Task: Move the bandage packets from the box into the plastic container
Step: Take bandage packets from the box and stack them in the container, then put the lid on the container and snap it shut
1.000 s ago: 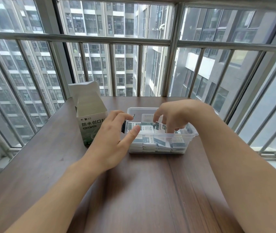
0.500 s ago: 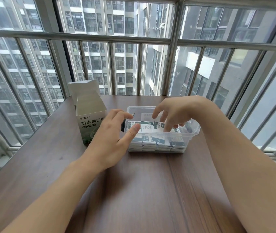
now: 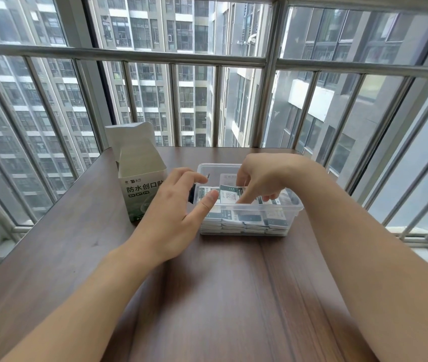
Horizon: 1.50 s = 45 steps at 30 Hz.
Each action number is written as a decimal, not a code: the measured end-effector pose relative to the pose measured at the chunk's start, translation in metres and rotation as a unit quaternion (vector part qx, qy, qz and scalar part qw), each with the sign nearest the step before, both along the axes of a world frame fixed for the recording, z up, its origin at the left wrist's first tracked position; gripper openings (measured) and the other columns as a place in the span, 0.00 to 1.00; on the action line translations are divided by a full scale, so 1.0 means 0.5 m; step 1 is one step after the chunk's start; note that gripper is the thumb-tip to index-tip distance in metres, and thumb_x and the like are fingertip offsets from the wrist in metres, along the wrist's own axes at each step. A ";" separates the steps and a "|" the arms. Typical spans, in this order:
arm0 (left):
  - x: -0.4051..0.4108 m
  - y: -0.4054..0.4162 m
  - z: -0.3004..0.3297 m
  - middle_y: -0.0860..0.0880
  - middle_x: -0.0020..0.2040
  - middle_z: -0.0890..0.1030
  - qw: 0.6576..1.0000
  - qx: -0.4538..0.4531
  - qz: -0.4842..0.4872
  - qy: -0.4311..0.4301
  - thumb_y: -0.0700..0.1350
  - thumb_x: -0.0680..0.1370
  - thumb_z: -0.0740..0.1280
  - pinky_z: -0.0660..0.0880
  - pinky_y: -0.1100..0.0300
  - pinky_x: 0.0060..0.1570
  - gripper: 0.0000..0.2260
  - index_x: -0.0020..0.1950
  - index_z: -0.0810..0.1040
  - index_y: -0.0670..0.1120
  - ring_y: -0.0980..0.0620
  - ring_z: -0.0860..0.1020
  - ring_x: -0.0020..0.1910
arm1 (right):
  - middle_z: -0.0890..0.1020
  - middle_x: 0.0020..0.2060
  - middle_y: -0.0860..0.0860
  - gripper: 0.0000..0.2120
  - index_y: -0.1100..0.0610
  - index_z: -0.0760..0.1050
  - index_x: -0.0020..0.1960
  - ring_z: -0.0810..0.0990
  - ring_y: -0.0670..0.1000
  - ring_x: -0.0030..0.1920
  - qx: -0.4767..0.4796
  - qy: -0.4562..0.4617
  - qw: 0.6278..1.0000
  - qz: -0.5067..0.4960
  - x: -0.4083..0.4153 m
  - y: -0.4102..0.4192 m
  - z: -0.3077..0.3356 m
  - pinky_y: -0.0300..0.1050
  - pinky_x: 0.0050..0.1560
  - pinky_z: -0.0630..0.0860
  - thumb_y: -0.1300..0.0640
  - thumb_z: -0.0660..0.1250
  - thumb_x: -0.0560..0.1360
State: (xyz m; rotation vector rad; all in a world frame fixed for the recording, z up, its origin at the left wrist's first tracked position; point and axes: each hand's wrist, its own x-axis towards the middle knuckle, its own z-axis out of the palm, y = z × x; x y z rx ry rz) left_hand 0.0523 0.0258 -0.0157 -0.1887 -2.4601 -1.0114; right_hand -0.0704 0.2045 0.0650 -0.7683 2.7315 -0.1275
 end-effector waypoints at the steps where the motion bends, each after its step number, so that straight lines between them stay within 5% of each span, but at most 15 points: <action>1: 0.001 0.001 0.002 0.59 0.61 0.71 1.000 0.001 0.000 -0.001 0.68 0.77 0.56 0.74 0.51 0.63 0.26 0.64 0.75 0.52 0.58 0.72 0.62 | 0.86 0.41 0.54 0.19 0.60 0.82 0.57 0.83 0.48 0.33 0.003 -0.002 1.000 0.003 0.001 0.000 0.001 0.38 0.31 0.78 0.49 0.77 0.73; 10: 0.003 0.002 0.005 0.58 0.61 0.71 1.000 0.004 -0.002 -0.005 0.67 0.76 0.56 0.74 0.51 0.64 0.26 0.64 0.75 0.51 0.58 0.72 0.61 | 0.87 0.42 0.54 0.17 0.59 0.81 0.59 0.84 0.48 0.33 0.000 -0.030 1.000 0.003 -0.008 0.009 0.004 0.38 0.32 0.79 0.53 0.77 0.74; 14: 0.002 0.002 0.004 0.59 0.61 0.70 1.000 0.000 0.001 -0.007 0.68 0.75 0.56 0.74 0.51 0.64 0.27 0.64 0.75 0.52 0.59 0.71 0.61 | 0.86 0.52 0.55 0.27 0.57 0.76 0.68 0.87 0.50 0.38 -0.041 -0.069 0.997 -0.001 -0.005 0.018 0.019 0.38 0.34 0.80 0.51 0.78 0.72; 17: -0.001 0.000 0.000 0.58 0.62 0.70 1.000 -0.007 0.000 -0.006 0.67 0.76 0.58 0.74 0.51 0.65 0.25 0.64 0.75 0.53 0.60 0.71 0.62 | 0.86 0.52 0.50 0.17 0.54 0.80 0.63 0.86 0.47 0.39 -0.146 -0.038 0.988 -0.014 0.001 0.053 0.059 0.35 0.32 0.78 0.51 0.74 0.76; 20: -0.004 -0.007 -0.005 0.58 0.62 0.70 1.000 -0.009 0.001 0.001 0.68 0.77 0.61 0.74 0.51 0.64 0.22 0.63 0.76 0.55 0.60 0.71 0.61 | 0.86 0.51 0.52 0.12 0.56 0.83 0.57 0.83 0.49 0.43 -0.266 0.100 0.950 -0.129 -0.043 0.111 0.059 0.40 0.41 0.78 0.52 0.74 0.77; 24: -0.005 -0.008 -0.008 0.58 0.65 0.67 1.000 -0.005 -0.001 -0.019 0.71 0.73 0.60 0.74 0.50 0.64 0.25 0.63 0.75 0.59 0.58 0.72 0.64 | 0.79 0.64 0.61 0.26 0.63 0.76 0.62 0.77 0.61 0.62 -0.139 0.104 0.931 -0.321 -0.098 0.187 -0.036 0.51 0.60 0.73 0.44 0.74 0.75; 28: -0.006 -0.006 -0.012 0.58 0.70 0.67 0.999 -0.010 0.001 -0.032 0.73 0.71 0.60 0.74 0.48 0.67 0.28 0.65 0.75 0.59 0.56 0.71 0.68 | 0.76 0.69 0.63 0.35 0.67 0.71 0.71 0.76 0.63 0.65 -0.199 -0.011 0.883 -0.425 -0.102 0.240 -0.095 0.52 0.58 0.73 0.45 0.75 0.74; 30: -0.005 -0.005 -0.013 0.58 0.70 0.68 0.999 -0.015 0.002 -0.033 0.73 0.72 0.60 0.72 0.47 0.68 0.29 0.65 0.75 0.58 0.55 0.70 0.69 | 0.76 0.67 0.64 0.31 0.68 0.72 0.70 0.77 0.64 0.63 -0.240 -0.014 0.861 -0.447 -0.107 0.255 -0.104 0.53 0.55 0.73 0.49 0.75 0.76; 34: -0.004 -0.004 -0.014 0.59 0.68 0.69 0.999 -0.021 0.004 -0.025 0.72 0.72 0.60 0.72 0.47 0.68 0.28 0.65 0.75 0.58 0.55 0.70 0.69 | 0.80 0.55 0.64 0.10 0.68 0.73 0.48 0.80 0.63 0.52 -0.226 0.072 0.851 -0.469 -0.124 0.265 -0.114 0.53 0.49 0.77 0.62 0.71 0.76; 36: -0.006 -0.006 -0.016 0.59 0.69 0.69 0.999 -0.023 0.005 -0.032 0.73 0.72 0.60 0.72 0.46 0.68 0.28 0.65 0.75 0.59 0.55 0.69 0.70 | 0.81 0.52 0.63 0.11 0.66 0.69 0.39 0.80 0.63 0.50 -0.227 0.116 0.840 -0.478 -0.134 0.266 -0.117 0.52 0.47 0.78 0.64 0.69 0.75; 39: -0.006 -0.006 -0.017 0.60 0.69 0.69 0.999 -0.024 0.004 -0.038 0.74 0.72 0.60 0.72 0.46 0.68 0.27 0.64 0.75 0.60 0.55 0.69 0.70 | 0.80 0.49 0.61 0.06 0.65 0.75 0.46 0.83 0.63 0.53 -0.311 0.132 0.784 -0.520 -0.144 0.275 -0.109 0.52 0.49 0.80 0.62 0.69 0.75; 42: -0.006 -0.006 -0.015 0.60 0.68 0.69 0.999 -0.023 0.002 -0.036 0.74 0.72 0.59 0.73 0.46 0.68 0.27 0.64 0.74 0.60 0.55 0.69 0.70 | 0.80 0.51 0.59 0.14 0.67 0.76 0.59 0.84 0.60 0.52 -0.463 0.149 0.706 -0.515 -0.135 0.279 -0.070 0.51 0.47 0.81 0.61 0.68 0.76; 45: -0.002 -0.003 -0.015 0.60 0.68 0.69 0.999 -0.016 0.005 -0.030 0.74 0.72 0.60 0.73 0.47 0.67 0.30 0.67 0.73 0.58 0.56 0.70 0.69 | 0.78 0.44 0.56 0.08 0.66 0.72 0.56 0.80 0.55 0.41 -0.527 0.087 0.708 -0.463 -0.117 0.252 -0.019 0.44 0.31 0.75 0.65 0.64 0.79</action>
